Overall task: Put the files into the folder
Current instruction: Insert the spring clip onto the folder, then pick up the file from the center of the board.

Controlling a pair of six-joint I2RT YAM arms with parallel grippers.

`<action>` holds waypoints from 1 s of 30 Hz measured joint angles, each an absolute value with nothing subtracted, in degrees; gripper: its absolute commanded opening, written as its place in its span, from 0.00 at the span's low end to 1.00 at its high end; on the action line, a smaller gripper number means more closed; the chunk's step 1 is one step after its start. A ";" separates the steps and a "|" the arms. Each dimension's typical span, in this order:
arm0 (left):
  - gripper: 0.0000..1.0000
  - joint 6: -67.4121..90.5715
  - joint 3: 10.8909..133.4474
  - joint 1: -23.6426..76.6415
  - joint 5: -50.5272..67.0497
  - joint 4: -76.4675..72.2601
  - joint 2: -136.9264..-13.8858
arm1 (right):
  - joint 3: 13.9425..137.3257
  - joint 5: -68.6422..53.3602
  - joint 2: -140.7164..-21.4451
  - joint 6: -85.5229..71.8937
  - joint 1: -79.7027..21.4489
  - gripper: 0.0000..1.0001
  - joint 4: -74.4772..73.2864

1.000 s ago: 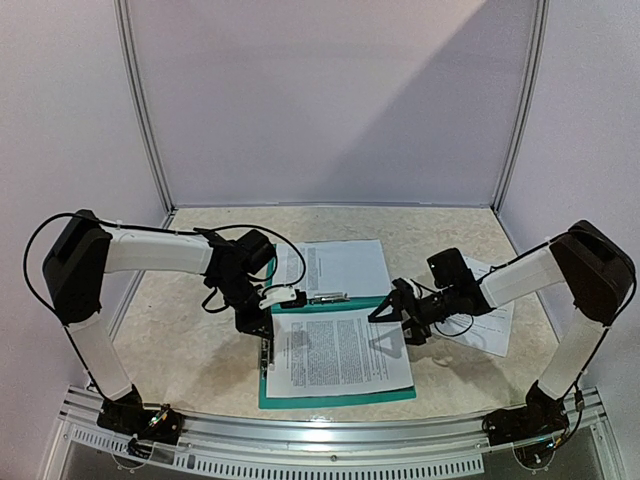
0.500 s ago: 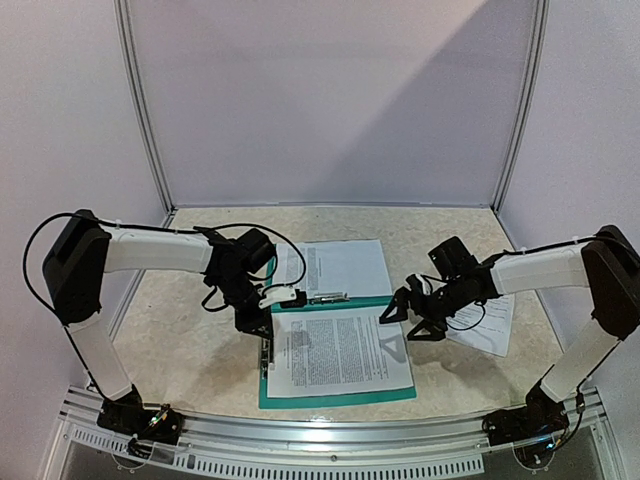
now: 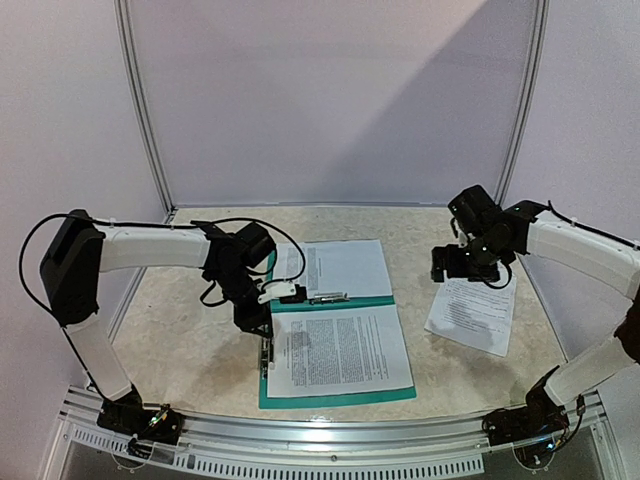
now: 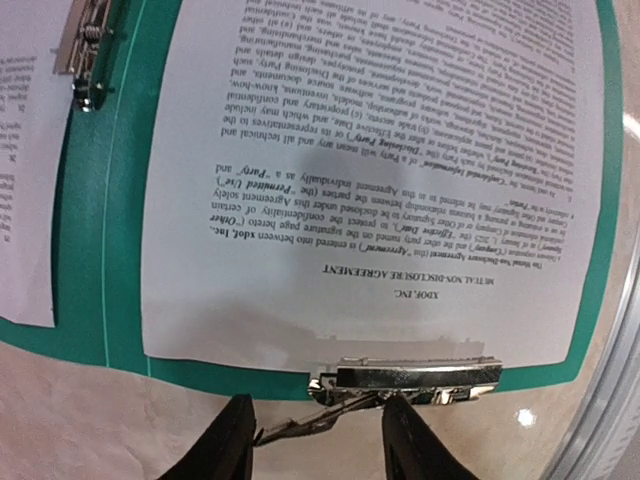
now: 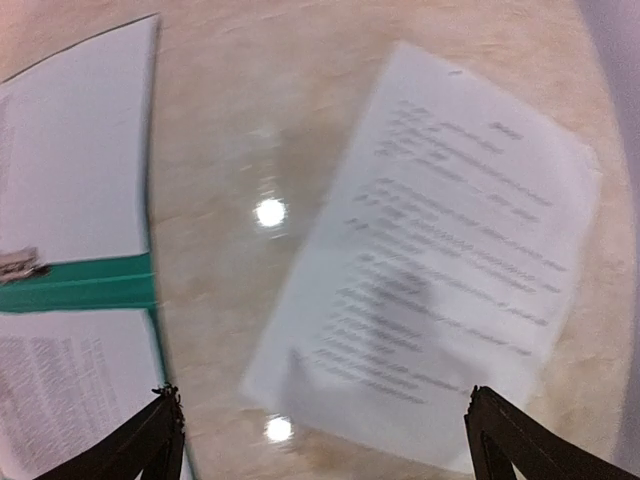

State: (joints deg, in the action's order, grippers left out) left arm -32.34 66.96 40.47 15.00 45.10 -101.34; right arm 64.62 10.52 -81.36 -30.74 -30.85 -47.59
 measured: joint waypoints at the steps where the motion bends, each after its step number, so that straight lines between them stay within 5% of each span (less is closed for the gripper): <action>1: 0.54 -32.51 67.48 40.47 14.98 45.50 -101.06 | 64.51 13.58 -80.97 -29.91 -29.04 0.99 -48.58; 14: 0.72 -32.99 71.50 40.29 14.74 49.60 -94.67 | 60.12 14.06 -93.17 -26.89 3.38 0.92 -39.13; 18: 0.72 -32.99 72.31 40.21 14.96 50.46 -93.19 | 57.21 6.68 -100.44 -28.14 7.84 0.89 -34.09; 30: 0.72 -32.99 72.38 40.16 16.14 51.59 -92.86 | 46.19 -15.25 -95.70 -37.06 15.62 0.74 -8.23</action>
